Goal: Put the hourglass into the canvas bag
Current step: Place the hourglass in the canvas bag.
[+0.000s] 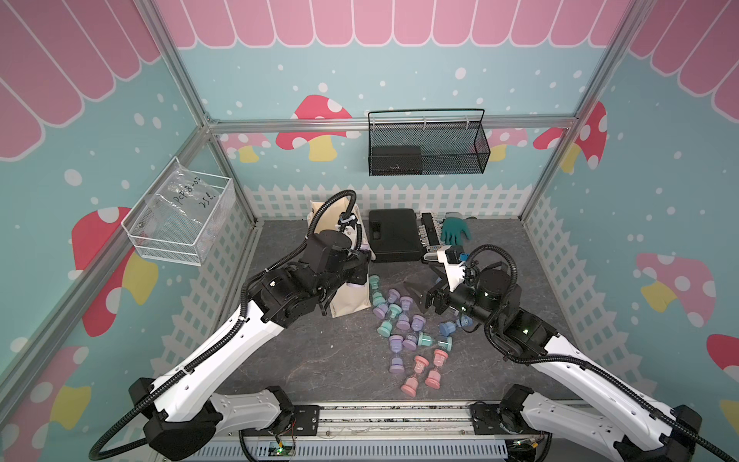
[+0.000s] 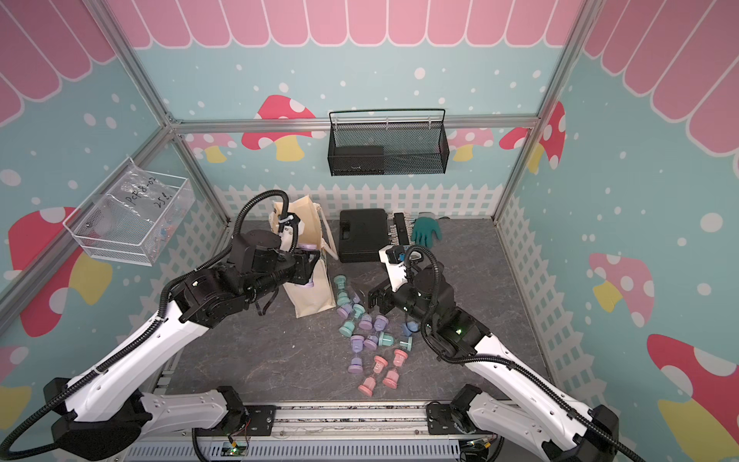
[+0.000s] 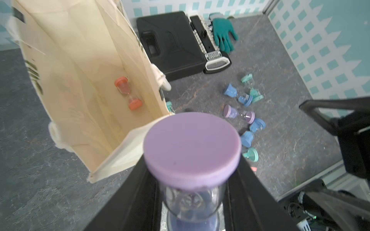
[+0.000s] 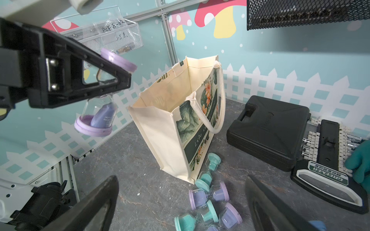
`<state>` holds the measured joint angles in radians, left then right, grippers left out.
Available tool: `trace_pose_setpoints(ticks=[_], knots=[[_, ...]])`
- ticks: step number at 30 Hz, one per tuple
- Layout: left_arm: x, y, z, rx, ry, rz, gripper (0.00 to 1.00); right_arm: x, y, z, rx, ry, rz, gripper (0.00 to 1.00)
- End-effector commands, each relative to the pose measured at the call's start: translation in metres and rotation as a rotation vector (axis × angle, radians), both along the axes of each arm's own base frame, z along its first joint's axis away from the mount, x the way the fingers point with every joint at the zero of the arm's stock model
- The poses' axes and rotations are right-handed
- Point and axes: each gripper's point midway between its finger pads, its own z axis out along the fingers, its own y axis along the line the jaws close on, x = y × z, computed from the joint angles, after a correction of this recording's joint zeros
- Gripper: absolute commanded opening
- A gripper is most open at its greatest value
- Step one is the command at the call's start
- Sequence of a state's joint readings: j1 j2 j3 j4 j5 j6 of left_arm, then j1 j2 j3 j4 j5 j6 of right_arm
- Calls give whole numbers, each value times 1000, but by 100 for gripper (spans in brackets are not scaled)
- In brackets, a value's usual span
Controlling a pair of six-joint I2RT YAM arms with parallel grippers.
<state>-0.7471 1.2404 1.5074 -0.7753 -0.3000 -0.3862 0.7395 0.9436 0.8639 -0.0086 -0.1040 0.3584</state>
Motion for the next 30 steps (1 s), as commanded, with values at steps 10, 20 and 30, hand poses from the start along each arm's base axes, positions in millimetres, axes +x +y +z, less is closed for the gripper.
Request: trace_pose_setpoints(ticks=[10, 20, 30], knots=[[91, 44, -1, -117, 17, 220, 18, 19, 30, 20, 24, -23, 60, 100], [164, 70, -53, -152, 136, 358, 15, 35, 46, -1, -13, 18, 68, 100], [205, 80, -139, -40, 301, 448, 13, 44, 52, -21, -50, 43, 61, 100]])
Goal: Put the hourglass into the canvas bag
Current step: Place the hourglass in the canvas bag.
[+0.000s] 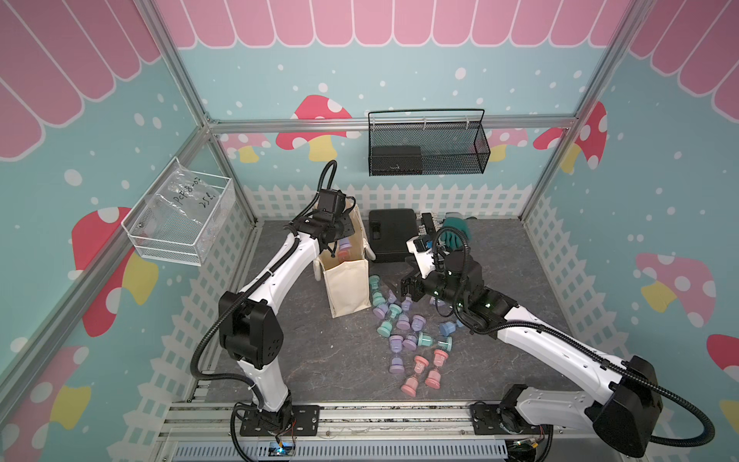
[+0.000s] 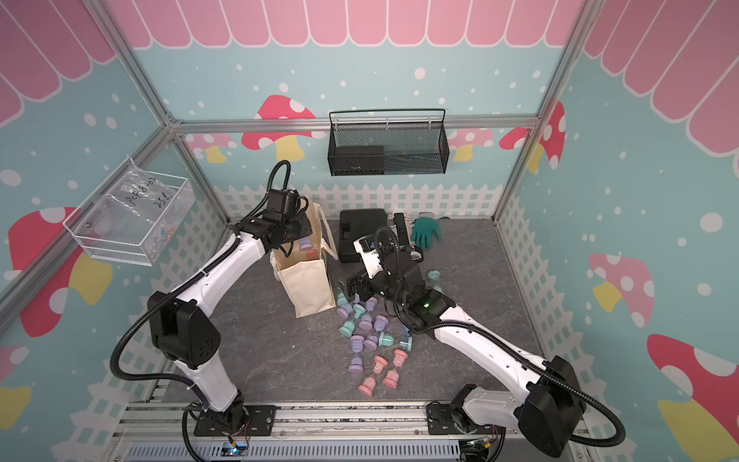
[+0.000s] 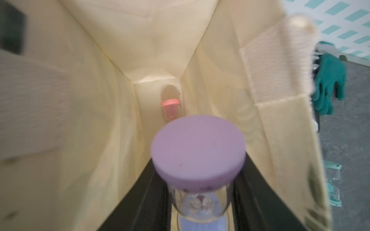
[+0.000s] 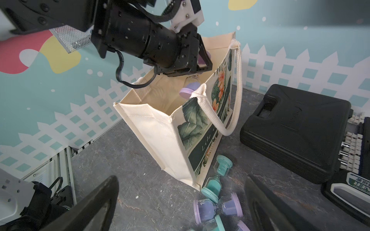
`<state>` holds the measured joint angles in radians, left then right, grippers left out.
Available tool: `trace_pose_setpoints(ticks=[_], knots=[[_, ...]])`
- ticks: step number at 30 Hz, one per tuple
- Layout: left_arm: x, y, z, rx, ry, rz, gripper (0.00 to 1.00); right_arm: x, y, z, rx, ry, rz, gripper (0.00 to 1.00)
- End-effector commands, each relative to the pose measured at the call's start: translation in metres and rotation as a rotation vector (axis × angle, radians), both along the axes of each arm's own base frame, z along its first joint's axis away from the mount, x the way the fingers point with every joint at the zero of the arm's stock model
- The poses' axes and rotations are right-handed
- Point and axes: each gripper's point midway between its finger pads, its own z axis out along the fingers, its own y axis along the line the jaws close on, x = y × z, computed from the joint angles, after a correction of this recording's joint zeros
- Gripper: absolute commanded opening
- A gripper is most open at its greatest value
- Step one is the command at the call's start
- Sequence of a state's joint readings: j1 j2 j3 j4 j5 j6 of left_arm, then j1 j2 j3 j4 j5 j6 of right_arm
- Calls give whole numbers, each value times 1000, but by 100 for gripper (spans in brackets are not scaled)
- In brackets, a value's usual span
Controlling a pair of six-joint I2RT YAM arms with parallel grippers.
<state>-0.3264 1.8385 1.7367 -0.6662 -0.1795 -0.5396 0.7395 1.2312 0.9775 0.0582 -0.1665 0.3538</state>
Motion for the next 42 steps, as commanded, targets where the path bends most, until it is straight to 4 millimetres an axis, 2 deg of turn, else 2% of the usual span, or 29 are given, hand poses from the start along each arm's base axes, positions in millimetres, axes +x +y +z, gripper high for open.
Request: trace_pose_setpoints(ticks=[1, 5, 9, 13, 17, 20, 27, 36, 42], knots=[[10, 8, -10, 23, 30, 43, 13, 5, 1, 12, 14, -41, -3, 100], [13, 13, -45, 50, 105, 59, 13, 8, 0, 6, -1, -39, -14, 100], [14, 16, -70, 79, 152, 76, 14, 10, -2, 3, -9, -40, -26, 99], [14, 16, -89, 86, 190, 80, 19, 12, -3, 1, -21, -45, -36, 100], [12, 17, -100, 84, 212, 91, 23, 14, -7, 1, -24, -52, -49, 99], [9, 16, -107, 85, 231, 85, 30, 15, -8, 2, -27, -59, -54, 99], [2, 18, -113, 86, 247, 91, 41, 14, -12, 5, -23, -70, -62, 100], [2, 18, -95, 82, 216, 77, 54, 11, -16, 9, -12, -74, -66, 100], [-2, 19, -78, 76, 193, 73, 57, 9, -19, 12, -4, -80, -69, 99]])
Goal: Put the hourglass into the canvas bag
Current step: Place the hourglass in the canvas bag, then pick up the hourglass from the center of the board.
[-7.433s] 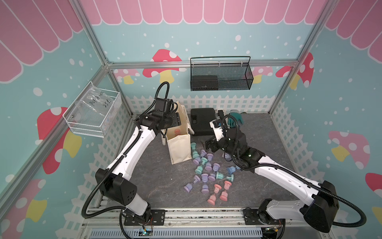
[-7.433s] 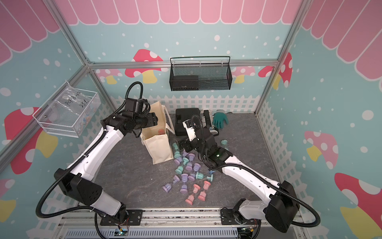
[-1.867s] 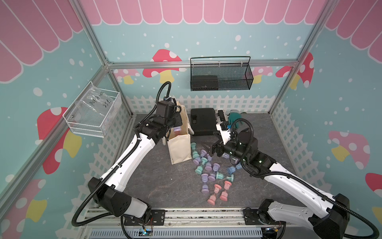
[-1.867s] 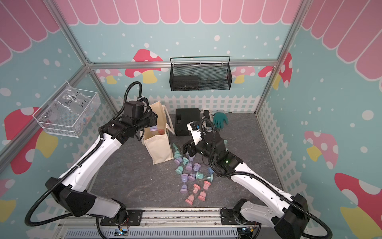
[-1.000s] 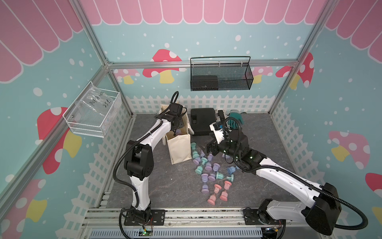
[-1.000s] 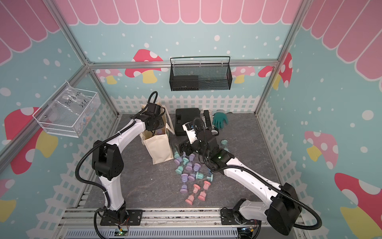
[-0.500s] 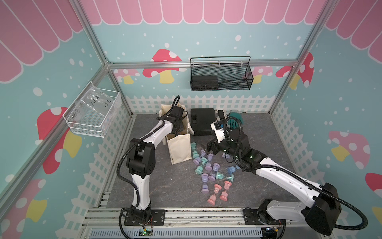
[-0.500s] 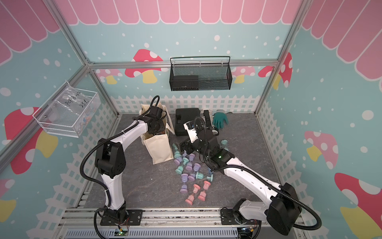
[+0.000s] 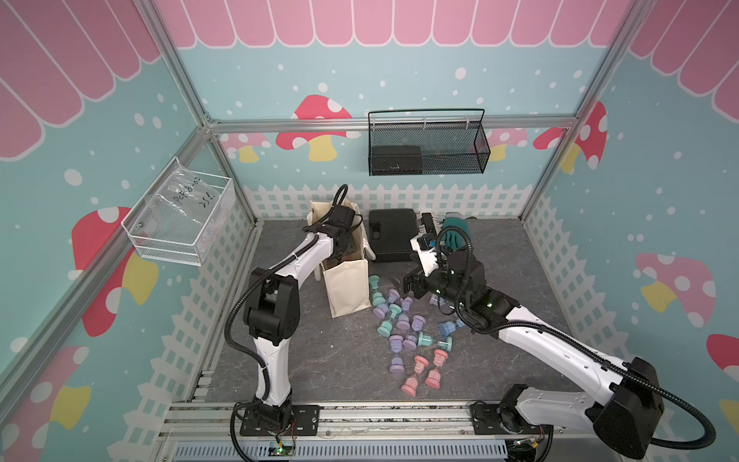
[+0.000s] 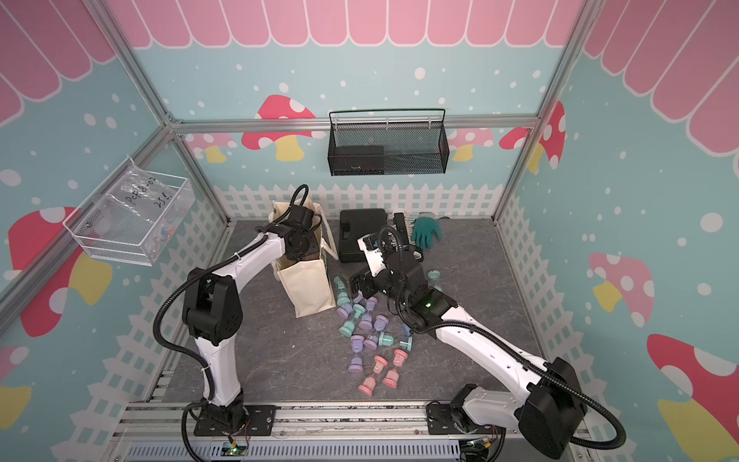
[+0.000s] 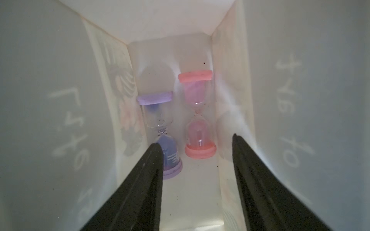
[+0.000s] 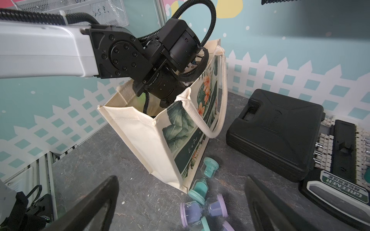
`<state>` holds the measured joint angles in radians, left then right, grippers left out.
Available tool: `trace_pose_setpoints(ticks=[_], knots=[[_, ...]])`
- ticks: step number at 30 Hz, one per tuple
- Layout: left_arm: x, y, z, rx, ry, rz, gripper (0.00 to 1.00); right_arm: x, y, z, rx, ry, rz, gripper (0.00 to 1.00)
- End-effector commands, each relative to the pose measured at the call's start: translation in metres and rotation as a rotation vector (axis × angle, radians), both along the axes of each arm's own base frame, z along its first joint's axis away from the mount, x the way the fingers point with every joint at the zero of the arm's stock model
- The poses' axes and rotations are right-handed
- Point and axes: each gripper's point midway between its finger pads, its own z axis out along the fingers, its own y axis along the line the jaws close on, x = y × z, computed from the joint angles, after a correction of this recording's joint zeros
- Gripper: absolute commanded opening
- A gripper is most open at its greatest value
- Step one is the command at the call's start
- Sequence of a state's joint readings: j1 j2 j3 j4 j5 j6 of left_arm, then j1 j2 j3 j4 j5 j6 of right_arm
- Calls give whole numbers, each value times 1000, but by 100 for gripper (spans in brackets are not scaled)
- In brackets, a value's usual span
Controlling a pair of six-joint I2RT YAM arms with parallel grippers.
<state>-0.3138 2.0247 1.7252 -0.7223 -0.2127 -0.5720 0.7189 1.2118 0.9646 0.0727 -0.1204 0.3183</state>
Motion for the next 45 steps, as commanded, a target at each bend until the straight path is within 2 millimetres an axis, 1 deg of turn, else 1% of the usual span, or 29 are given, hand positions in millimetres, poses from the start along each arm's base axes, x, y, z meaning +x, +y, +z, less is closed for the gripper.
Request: trace_pose_setpoints(ticks=[1, 6, 8, 15, 19, 21, 24, 28, 30, 33, 34, 38, 42, 45], knots=[[-5, 7, 33, -8, -51, 11, 58, -1, -5, 8, 14, -32, -11, 100], [-12, 8, 63, -20, -102, -3, 63, -2, -7, 7, 20, -25, -13, 99], [-16, 8, 78, -36, -129, -11, 64, -3, -8, 7, 21, -22, -15, 99], [-32, 9, 127, -71, -223, -37, 66, -5, -13, 4, 14, -7, -25, 100], [-47, 7, 152, -96, -272, -67, 67, -4, -18, -1, -4, 9, -47, 99], [-55, 2, 167, -113, -304, -103, 69, -4, -22, -5, -11, 19, -61, 100], [-67, -1, 183, -118, -341, -135, 69, -5, -25, -11, -21, 44, -67, 100], [-87, -8, 205, -131, -396, -176, 70, -7, -29, -21, -35, 83, -76, 100], [-99, -14, 216, -135, -426, -211, 71, -8, -32, -26, -43, 106, -84, 99], [-116, -25, 220, -150, -451, -263, 72, -13, -36, -35, -48, 131, -82, 99], [-124, -34, 221, -163, -456, -291, 72, -14, -37, -39, -51, 138, -85, 100], [-152, -53, 219, -176, -463, -383, 72, -19, -45, -56, -78, 188, -99, 100], [-179, -61, 217, -177, -473, -418, 72, -26, -51, -76, -98, 233, -109, 100], [-198, -75, 211, -198, -460, -481, 72, -31, -55, -90, -111, 274, -114, 99]])
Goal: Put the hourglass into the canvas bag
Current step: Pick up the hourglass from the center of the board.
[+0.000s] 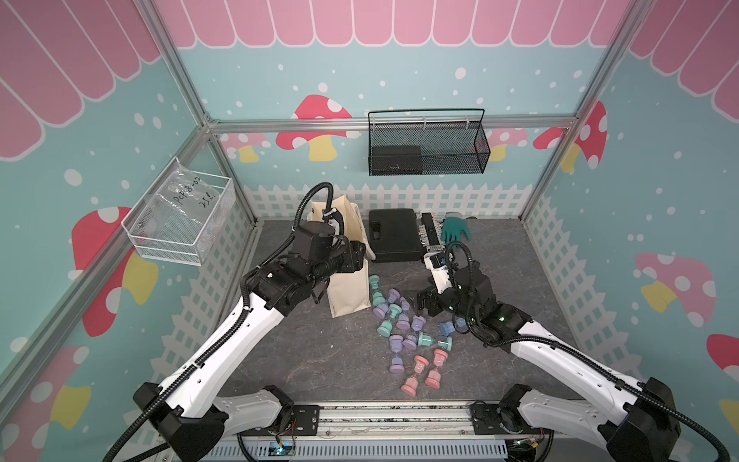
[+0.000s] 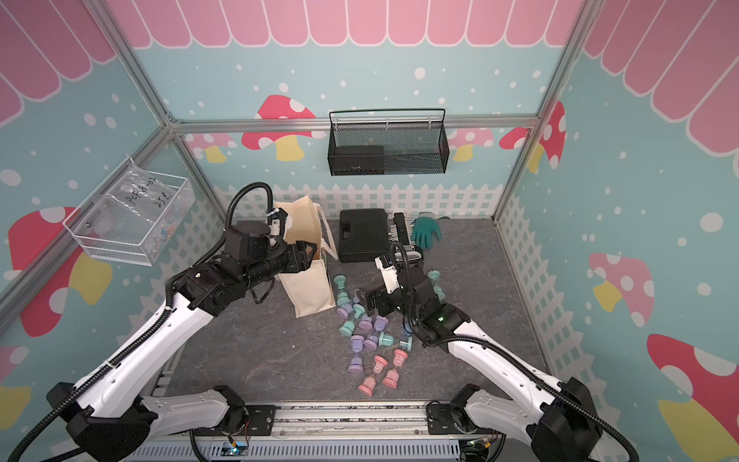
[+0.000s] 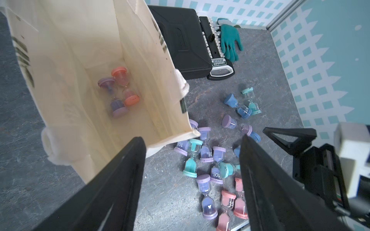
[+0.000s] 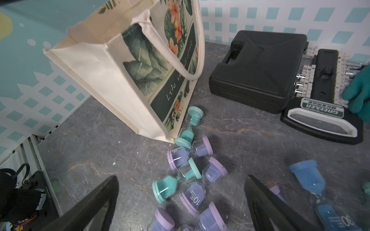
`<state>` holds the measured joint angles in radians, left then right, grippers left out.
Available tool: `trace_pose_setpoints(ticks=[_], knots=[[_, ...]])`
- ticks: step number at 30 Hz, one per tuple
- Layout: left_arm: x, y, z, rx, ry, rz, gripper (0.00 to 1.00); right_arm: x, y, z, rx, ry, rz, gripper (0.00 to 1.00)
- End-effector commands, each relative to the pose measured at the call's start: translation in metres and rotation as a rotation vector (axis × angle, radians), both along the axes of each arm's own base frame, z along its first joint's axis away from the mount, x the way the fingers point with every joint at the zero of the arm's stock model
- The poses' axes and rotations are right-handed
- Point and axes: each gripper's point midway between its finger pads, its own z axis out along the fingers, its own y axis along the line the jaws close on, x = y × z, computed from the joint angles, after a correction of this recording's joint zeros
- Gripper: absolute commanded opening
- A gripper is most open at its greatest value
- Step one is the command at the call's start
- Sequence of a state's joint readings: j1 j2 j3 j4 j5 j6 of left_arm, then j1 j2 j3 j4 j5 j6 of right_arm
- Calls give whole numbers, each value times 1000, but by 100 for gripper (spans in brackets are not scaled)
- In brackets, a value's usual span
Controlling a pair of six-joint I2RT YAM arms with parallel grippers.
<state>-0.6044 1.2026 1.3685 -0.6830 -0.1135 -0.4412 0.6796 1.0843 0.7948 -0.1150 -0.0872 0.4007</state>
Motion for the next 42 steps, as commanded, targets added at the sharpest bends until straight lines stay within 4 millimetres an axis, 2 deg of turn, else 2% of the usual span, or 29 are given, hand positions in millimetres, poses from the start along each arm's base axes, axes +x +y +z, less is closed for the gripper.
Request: trace_pose_setpoints(ticks=[1, 7, 15, 22, 26, 34, 42], knots=[[-19, -10, -2, 4, -15, -55, 72, -8, -8, -17, -6, 60, -14, 100], [-48, -28, -33, 49, 34, -148, 72, -20, -12, -40, -11, 121, -8, 100], [-72, -48, -98, 131, 154, -240, 72, -33, -18, -67, -16, 181, -3, 100], [-70, -61, -157, 180, 242, -247, 71, -40, -18, -82, 0, 207, 6, 100], [-66, -63, -182, 204, 263, -226, 70, -45, -18, -86, 22, 203, 18, 99], [-58, -67, -224, 260, 299, -209, 70, -45, -19, -91, 16, 194, 23, 100], [-50, -78, -252, 300, 325, -226, 68, -46, -19, -92, 20, 193, 22, 100]])
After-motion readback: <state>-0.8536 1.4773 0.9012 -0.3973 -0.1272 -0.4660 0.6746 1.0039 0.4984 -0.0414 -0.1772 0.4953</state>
